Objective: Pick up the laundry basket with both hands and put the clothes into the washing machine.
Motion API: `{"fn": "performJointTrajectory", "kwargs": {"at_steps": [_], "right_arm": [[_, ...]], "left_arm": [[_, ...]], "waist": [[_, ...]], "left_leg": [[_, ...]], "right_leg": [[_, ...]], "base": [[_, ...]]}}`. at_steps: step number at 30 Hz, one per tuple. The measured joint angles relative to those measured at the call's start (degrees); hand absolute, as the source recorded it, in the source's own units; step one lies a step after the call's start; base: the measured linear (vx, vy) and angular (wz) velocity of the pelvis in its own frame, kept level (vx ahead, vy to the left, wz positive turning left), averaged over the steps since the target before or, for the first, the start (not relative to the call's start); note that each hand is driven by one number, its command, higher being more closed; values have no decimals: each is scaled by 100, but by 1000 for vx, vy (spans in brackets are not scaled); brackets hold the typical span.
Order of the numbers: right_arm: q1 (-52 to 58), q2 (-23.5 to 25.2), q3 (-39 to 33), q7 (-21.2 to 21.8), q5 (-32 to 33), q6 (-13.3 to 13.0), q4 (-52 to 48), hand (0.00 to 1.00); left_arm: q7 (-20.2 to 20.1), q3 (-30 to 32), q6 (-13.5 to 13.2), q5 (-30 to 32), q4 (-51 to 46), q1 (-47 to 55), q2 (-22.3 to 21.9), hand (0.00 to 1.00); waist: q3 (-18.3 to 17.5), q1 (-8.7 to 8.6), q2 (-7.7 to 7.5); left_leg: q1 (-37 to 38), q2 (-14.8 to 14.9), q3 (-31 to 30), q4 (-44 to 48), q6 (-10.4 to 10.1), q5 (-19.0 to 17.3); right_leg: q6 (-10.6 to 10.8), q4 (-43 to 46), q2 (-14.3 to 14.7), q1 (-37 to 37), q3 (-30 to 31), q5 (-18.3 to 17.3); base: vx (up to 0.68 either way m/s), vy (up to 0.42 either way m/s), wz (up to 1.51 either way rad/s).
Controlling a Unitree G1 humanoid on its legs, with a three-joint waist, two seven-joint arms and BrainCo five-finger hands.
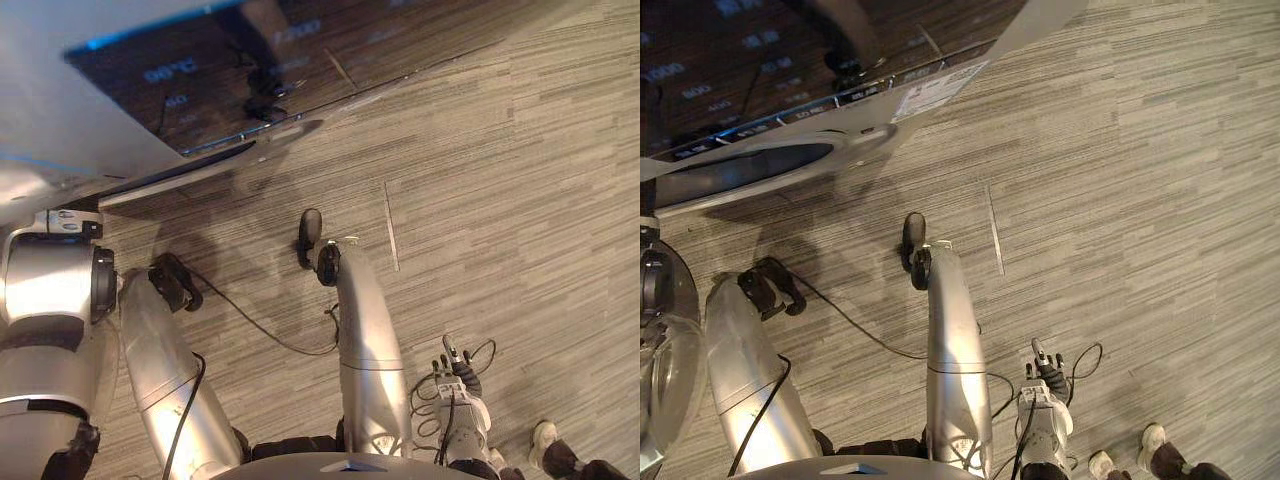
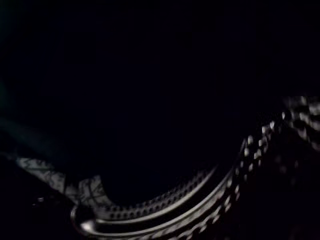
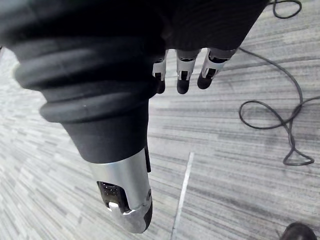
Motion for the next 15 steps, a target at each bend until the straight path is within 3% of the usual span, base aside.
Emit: {"fn": "performJointTrajectory", "kwargs": {"at_steps": [3, 4, 6, 10, 14, 15], "right_arm": [[-4, -104, 139, 223, -8, -81, 0, 0], [-4, -132, 192, 248, -6, -92, -2, 0], [-4, -145, 276, 262, -5, -92, -2, 0], [-6, -142, 353, 215, 3, -92, -12, 0], [-30, -113, 364, -17, 9, -85, -12, 0], [-36, -113, 364, -50, 8, -85, -14, 0]], "left_arm": [[-139, -451, 702, 2909, 203, -11, 63, 0], [-275, -452, 762, 3002, 363, -42, 62, 0], [-630, -438, 1005, 2593, 1067, -228, -5, 0], [-1024, -19, 1186, 1479, 1884, -281, -207, 0], [-1211, 729, 1170, -950, 2081, -99, -737, 0], [-1216, 858, 1170, -1268, 2076, -36, -813, 0]], "waist": [[50, 40, 86], [55, 35, 99], [62, 34, 112], [61, -5, 151], [74, 25, 187], [69, 30, 205]], "left_leg": [[-16, -27, -10, -17, 3, 28], [-15, -26, -7, -15, 5, 31], [-10, -25, -13, -45, 19, 77], [84, -23, 38, -290, 91, 197], [356, -61, 159, -568, 122, 310], [406, -76, 174, -609, 127, 325]], "right_leg": [[-8, 0, -39, 2, -19, -1], [-14, -7, -39, 5, -19, 4], [-33, -69, -36, 43, -34, 44], [19, -446, 13, 201, -59, 215], [30, -781, 8, 488, -55, 344], [44, -814, 0, 536, -53, 355]], "base": [[15, -12, 7], [0, 0, 0], [0, 0, 0], [-23, -2, -3], [-4, -6, 2], [0, -19, 9]]}}
